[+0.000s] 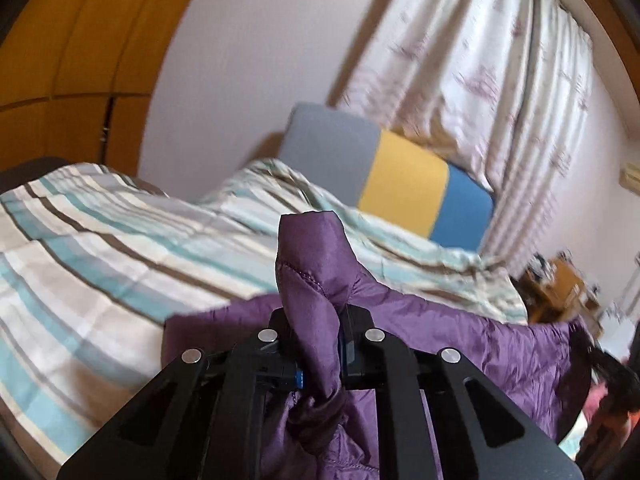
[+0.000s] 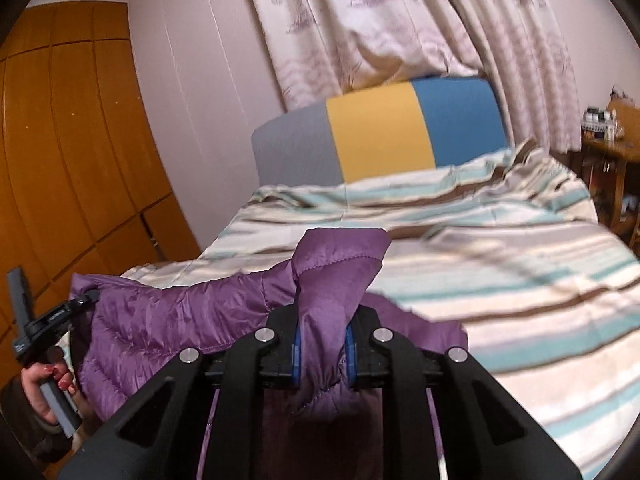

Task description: Fold large clothes

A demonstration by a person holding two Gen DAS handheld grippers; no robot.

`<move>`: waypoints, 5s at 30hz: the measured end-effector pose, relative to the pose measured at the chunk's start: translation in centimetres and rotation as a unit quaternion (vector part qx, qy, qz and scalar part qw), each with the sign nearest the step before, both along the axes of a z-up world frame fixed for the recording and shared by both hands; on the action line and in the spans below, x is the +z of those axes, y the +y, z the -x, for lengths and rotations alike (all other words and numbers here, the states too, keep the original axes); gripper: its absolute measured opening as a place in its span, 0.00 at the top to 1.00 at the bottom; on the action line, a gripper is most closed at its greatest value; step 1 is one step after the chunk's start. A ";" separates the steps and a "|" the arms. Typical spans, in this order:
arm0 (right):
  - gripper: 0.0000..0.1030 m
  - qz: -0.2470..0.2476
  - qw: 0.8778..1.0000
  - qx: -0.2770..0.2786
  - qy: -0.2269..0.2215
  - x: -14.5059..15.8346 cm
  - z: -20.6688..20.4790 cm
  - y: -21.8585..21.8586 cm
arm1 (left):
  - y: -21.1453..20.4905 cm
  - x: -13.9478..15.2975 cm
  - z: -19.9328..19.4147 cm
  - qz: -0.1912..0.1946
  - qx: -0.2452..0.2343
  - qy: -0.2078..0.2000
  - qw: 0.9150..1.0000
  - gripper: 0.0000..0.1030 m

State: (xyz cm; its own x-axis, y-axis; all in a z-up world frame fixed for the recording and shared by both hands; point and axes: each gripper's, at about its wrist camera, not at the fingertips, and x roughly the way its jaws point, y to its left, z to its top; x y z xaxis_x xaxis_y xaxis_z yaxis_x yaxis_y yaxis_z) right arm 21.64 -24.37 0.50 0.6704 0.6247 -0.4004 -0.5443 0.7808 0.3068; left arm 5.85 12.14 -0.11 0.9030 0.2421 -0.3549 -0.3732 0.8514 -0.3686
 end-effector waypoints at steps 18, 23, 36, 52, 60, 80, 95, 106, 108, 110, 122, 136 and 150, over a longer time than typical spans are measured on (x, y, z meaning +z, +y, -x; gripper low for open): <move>0.86 0.050 0.998 -0.047 0.009 -6.1 -11.0 6.8 | 2.9 -4.4 -10.1 -0.016 0.094 0.054 0.994 0.89; 0.86 0.070 0.995 -0.059 0.040 -9.6 -13.1 7.7 | 3.3 -6.6 -11.6 -0.012 0.103 0.080 0.991 0.89; 0.74 0.135 0.979 -0.067 0.137 -14.6 -16.9 9.6 | 5.0 -10.5 -14.3 0.042 0.096 0.162 0.981 0.89; 0.59 0.193 0.968 -0.083 0.138 -15.9 -17.1 10.8 | 3.3 -8.9 -14.5 0.002 0.119 0.252 0.960 0.41; 0.50 0.190 0.968 -0.092 0.138 -15.7 -16.8 10.6 | -6.2 -3.5 -12.7 -0.109 0.074 0.162 0.978 0.17; 0.44 0.121 0.989 -0.072 0.034 -9.7 -10.5 10.2 | -5.5 -10.8 -17.3 -0.054 0.014 0.228 0.972 0.14; 0.48 0.207 0.975 -0.005 0.080 -15.0 -10.4 19.5 | -5.5 -10.6 -17.1 -0.052 0.017 0.221 0.974 0.14; 0.48 0.212 0.974 -0.007 0.076 -15.5 -10.4 19.2 | -6.1 -10.1 -15.9 -0.059 0.022 0.232 0.971 0.07; 0.47 0.211 0.975 -0.007 0.075 -15.4 -10.3 19.1 | -6.6 -9.8 -15.1 -0.068 0.026 0.233 0.970 0.04; 0.47 0.210 0.975 -0.007 0.073 -15.2 -10.3 19.0 | -7.1 -9.7 -13.9 -0.074 0.027 0.229 0.970 0.03; 0.41 0.165 0.986 0.013 0.028 -12.8 -3.8 15.5 | -7.7 -9.3 -11.7 -0.069 0.022 0.219 0.973 0.03; 0.38 0.201 0.978 0.016 0.051 -14.8 -5.2 17.0 | -7.5 -10.4 -12.8 -0.068 0.015 0.246 0.967 0.03; 0.35 0.193 0.980 0.014 0.051 -14.6 -5.2 16.6 | -4.5 -8.4 -1.8 -0.016 0.051 0.169 0.984 0.03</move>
State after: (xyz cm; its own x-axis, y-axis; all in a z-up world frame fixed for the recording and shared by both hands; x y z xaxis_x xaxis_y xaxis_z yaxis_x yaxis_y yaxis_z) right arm 26.83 -7.81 -14.07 0.5999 0.4315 -0.6737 -0.5491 0.8345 0.0455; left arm 7.64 7.64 -8.49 0.7045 0.3416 -0.6221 -0.5542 0.8123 -0.1816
